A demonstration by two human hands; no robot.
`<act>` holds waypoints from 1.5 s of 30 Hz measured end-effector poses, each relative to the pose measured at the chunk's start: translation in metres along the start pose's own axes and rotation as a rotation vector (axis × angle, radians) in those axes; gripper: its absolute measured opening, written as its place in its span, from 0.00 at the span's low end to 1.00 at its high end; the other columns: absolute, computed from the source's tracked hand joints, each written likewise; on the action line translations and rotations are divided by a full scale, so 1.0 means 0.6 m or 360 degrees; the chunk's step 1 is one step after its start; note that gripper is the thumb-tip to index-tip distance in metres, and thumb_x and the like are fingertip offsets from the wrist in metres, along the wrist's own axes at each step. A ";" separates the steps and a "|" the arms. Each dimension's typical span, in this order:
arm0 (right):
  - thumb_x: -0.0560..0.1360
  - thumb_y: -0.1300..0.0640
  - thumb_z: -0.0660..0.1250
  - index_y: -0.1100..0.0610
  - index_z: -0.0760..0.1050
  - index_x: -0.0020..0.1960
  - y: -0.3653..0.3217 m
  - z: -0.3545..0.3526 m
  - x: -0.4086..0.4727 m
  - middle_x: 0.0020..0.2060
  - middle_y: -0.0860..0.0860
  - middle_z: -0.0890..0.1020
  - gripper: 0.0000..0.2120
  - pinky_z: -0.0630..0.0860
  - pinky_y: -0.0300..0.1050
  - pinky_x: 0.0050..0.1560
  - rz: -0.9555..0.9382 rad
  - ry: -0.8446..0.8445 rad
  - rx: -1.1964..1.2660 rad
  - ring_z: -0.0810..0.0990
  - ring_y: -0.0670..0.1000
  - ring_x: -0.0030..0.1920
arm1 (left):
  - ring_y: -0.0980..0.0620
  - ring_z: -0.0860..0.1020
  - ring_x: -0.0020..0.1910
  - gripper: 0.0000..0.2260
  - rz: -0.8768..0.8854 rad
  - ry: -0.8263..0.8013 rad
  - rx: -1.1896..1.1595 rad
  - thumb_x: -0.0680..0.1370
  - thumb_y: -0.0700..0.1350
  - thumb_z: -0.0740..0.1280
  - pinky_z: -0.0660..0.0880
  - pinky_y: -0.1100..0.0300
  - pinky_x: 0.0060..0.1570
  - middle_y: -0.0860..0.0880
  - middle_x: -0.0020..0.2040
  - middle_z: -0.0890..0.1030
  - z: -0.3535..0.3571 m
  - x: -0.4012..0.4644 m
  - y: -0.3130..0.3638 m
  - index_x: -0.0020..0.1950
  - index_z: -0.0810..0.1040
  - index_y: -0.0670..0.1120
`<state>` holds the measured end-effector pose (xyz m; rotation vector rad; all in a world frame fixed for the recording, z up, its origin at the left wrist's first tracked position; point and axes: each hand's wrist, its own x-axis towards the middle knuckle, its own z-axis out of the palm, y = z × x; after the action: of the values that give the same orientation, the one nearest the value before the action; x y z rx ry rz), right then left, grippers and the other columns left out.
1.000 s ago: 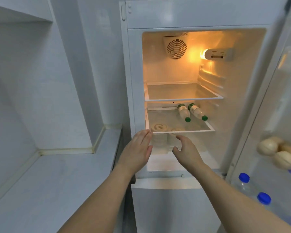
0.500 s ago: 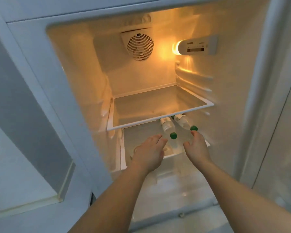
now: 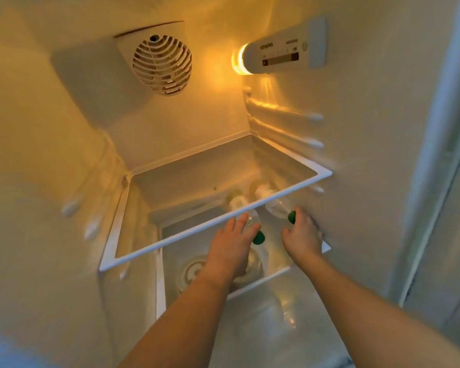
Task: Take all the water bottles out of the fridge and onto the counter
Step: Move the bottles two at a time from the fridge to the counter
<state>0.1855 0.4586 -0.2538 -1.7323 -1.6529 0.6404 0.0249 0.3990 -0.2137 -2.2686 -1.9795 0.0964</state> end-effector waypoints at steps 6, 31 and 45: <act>0.76 0.52 0.65 0.52 0.69 0.66 0.005 0.023 0.007 0.61 0.50 0.77 0.19 0.65 0.48 0.65 0.0002 0.0336 -0.0134 0.72 0.52 0.64 | 0.44 0.51 0.78 0.36 0.0075 0.0004 0.0077 0.77 0.36 0.64 0.58 0.46 0.72 0.49 0.80 0.48 0.011 0.050 -0.002 0.78 0.53 0.60; 0.80 0.47 0.59 0.58 0.60 0.71 -0.078 -0.065 -0.148 0.65 0.57 0.70 0.25 0.66 0.54 0.70 -0.0103 0.0906 0.1726 0.69 0.53 0.67 | 0.57 0.68 0.66 0.18 -0.0431 0.0924 -0.1619 0.78 0.54 0.65 0.68 0.66 0.61 0.57 0.69 0.67 -0.024 -0.204 0.045 0.61 0.62 0.70; 0.76 0.39 0.58 0.56 0.67 0.64 -0.153 -0.184 -0.397 0.52 0.43 0.75 0.25 0.71 0.30 0.54 -0.0567 0.0711 0.1769 0.76 0.35 0.51 | 0.47 0.75 0.57 0.04 -0.0972 0.1126 -0.2643 0.80 0.50 0.66 0.79 0.44 0.50 0.55 0.52 0.76 -0.175 -0.488 0.115 0.53 0.73 0.55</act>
<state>0.1842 0.2082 -0.1330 -0.6752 -0.9212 0.7213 0.0659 0.0942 -0.1300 -1.2458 -2.2577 -2.6941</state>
